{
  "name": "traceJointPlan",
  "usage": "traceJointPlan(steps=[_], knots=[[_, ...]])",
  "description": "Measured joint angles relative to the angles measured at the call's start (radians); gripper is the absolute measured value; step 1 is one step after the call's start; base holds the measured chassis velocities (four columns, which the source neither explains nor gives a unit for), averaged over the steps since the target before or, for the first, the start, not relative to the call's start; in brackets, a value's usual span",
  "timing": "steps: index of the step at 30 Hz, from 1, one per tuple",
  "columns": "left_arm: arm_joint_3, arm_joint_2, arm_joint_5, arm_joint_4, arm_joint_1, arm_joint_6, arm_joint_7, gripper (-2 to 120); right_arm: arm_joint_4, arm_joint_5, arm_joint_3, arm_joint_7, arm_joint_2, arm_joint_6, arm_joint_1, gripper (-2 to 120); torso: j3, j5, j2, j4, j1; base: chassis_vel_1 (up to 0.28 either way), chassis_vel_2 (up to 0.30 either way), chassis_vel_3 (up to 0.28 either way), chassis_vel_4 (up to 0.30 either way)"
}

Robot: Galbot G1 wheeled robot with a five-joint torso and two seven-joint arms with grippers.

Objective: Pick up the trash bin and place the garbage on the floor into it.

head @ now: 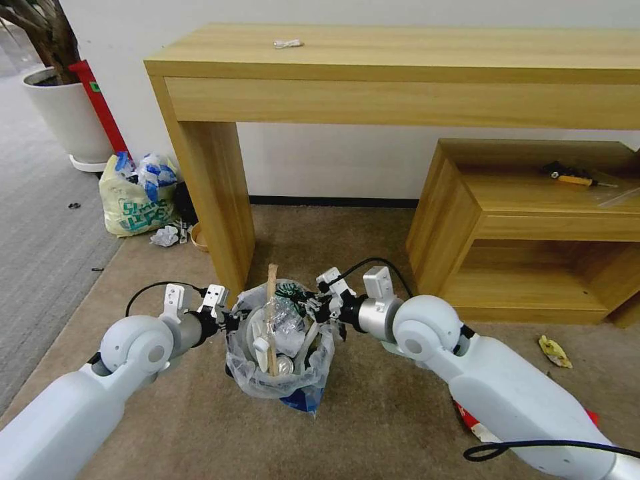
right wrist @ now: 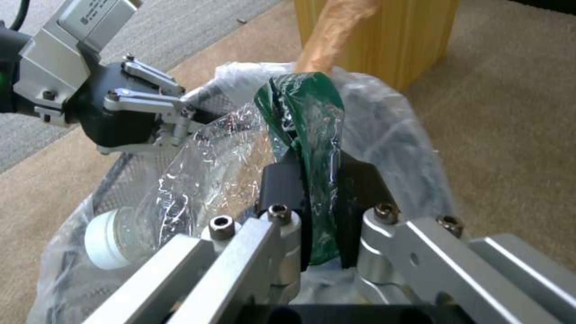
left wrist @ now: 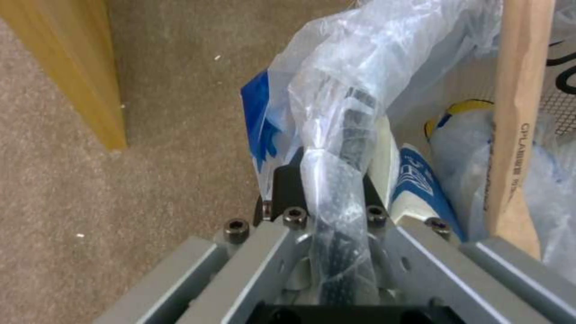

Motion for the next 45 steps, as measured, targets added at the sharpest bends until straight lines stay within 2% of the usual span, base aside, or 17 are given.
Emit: traceJointPlan(steps=[3, 6, 8, 10, 13, 14, 18, 19, 22, 28, 30, 31, 32, 34, 36, 39, 45], knots=[[0.009, -0.004, -0.002, 0.002, -0.009, 0.0, 0.0, 0, -0.019, -0.023, -0.012, 0.009, 0.016, 0.007, 0.005, 22, 0.0, 0.0, 0.0, 0.0001, 0.0, 0.0, 0.0, 0.0, 0.0], [0.011, -0.004, -0.004, 0.002, -0.01, 0.0, 0.0, 0, -0.023, -0.025, -0.012, 0.012, 0.018, 0.008, 0.005, 27, 0.0, 0.0, 0.0, 0.0001, 0.0, 0.0, 0.0, 0.0, 0.0], [0.009, -0.002, -0.007, 0.001, -0.008, 0.0, 0.0, 0, -0.016, -0.02, -0.01, 0.028, 0.015, 0.012, 0.003, 47, 0.0, 0.0, 0.0, -0.0001, 0.0, 0.0, 0.0, 0.0, 0.0], [0.007, -0.001, -0.007, 0.001, -0.006, 0.0, 0.0, 0, -0.009, -0.008, -0.006, 0.038, 0.014, 0.013, 0.003, 51, 0.0, 0.0, 0.0, 0.0, 0.0, 0.0, 0.0, 0.0, 0.0], [0.003, 0.001, -0.008, 0.002, -0.006, 0.0, 0.0, 0, 0.01, 0.027, 0.001, 0.063, 0.012, 0.014, 0.009, 65, 0.0, 0.0001, 0.0, 0.0, 0.0, 0.0, 0.0, 0.0, 0.0], [0.003, 0.001, -0.008, 0.002, -0.006, 0.0, 0.0, 0, 0.01, 0.027, 0.001, 0.063, 0.012, 0.014, 0.009, 65, 0.0, 0.0001, 0.0, 0.0, 0.0, 0.0, 0.0, 0.0, 0.0], [-0.008, 0.001, -0.01, 0.007, -0.002, 0.0, -0.001, 0, 0.041, 0.05, 0.033, 0.081, -0.001, 0.014, 0.015, 84, 0.0, 0.0, 0.0, 0.0, 0.0, 0.0, 0.0, 0.0, 0.0], [-0.008, 0.001, -0.01, 0.007, -0.002, 0.0, -0.001, 0, 0.041, 0.05, 0.033, 0.081, -0.001, 0.014, 0.015, 84, 0.0, 0.0, 0.0, 0.0, 0.0, 0.0, 0.0, 0.0, 0.0], [-0.028, 0.0, -0.009, 0.007, 0.016, 0.0, -0.004, 0, 0.078, 0.066, 0.087, 0.095, -0.02, 0.012, -0.002, 97, 0.0, 0.0, 0.0, 0.0001, 0.0, 0.0, 0.0, 0.0, 0.0], [-0.065, 0.0, 0.001, 0.001, 0.047, 0.0, -0.004, 0, 0.119, 0.068, 0.179, 0.095, -0.057, 0.011, -0.068, 100, 0.0, 0.0001, 0.0, 0.0001, 0.0, 0.0, 0.0, 0.0, 0.0], [-0.112, 0.005, 0.006, -0.013, 0.086, 0.0, -0.002, 0, 0.133, 0.061, 0.244, 0.083, -0.086, 0.01, -0.13, 100, 0.0, 0.0002, 0.0, -0.0009, 0.0, 0.0, 0.0, 0.0, 0.0], [-0.146, 0.01, 0.011, -0.026, 0.119, 0.0, -0.001, 0, 0.132, 0.055, 0.264, 0.07, -0.096, 0.01, -0.144, 100, 0.0, 0.0002, 0.0, -0.0007, 0.0, 0.0, 0.0, 0.0, 0.0], [-0.146, 0.01, 0.011, -0.026, 0.119, 0.0, -0.001, 0, 0.132, 0.055, 0.264, 0.07, -0.096, 0.01, -0.144, 100, 0.0, 0.0002, 0.0, -0.0007, 0.0, 0.0, 0.0, 0.0, 0.0], [-0.183, 0.015, 0.021, -0.04, 0.16, 0.0, -0.001, 0, 0.13, 0.044, 0.307, 0.054, -0.118, 0.01, -0.18, 100, 0.0, 0.0004, 0.0, 0.0006, 0.0, 0.0, 0.0, 0.0, 0.0], [-0.188, 0.015, 0.021, -0.044, 0.166, 0.0, -0.003, 0, 0.133, 0.037, 0.336, 0.054, -0.132, 0.007, -0.205, 100, 0.0, -0.0001, 0.0, 0.0007, 0.0, 0.0, 0.0, 0.0, 0.0], [-0.192, 0.006, 0.022, -0.047, 0.167, 0.0, -0.01, 0, 0.149, 0.019, 0.406, 0.087, -0.176, 0.001, -0.286, 100, 0.0, 0.0002, 0.0, -0.0005, 0.0, 0.0, 0.0, 0.0, 0.0], [-0.193, -0.003, 0.022, -0.051, 0.167, 0.0, -0.022, 0, 0.145, -0.025, 0.459, 0.083, -0.219, 0.045, -0.376, 100, 0.0, 0.0001, 0.0, -0.0001, 0.0, 0.0, 0.0, 0.0, 0.0]])
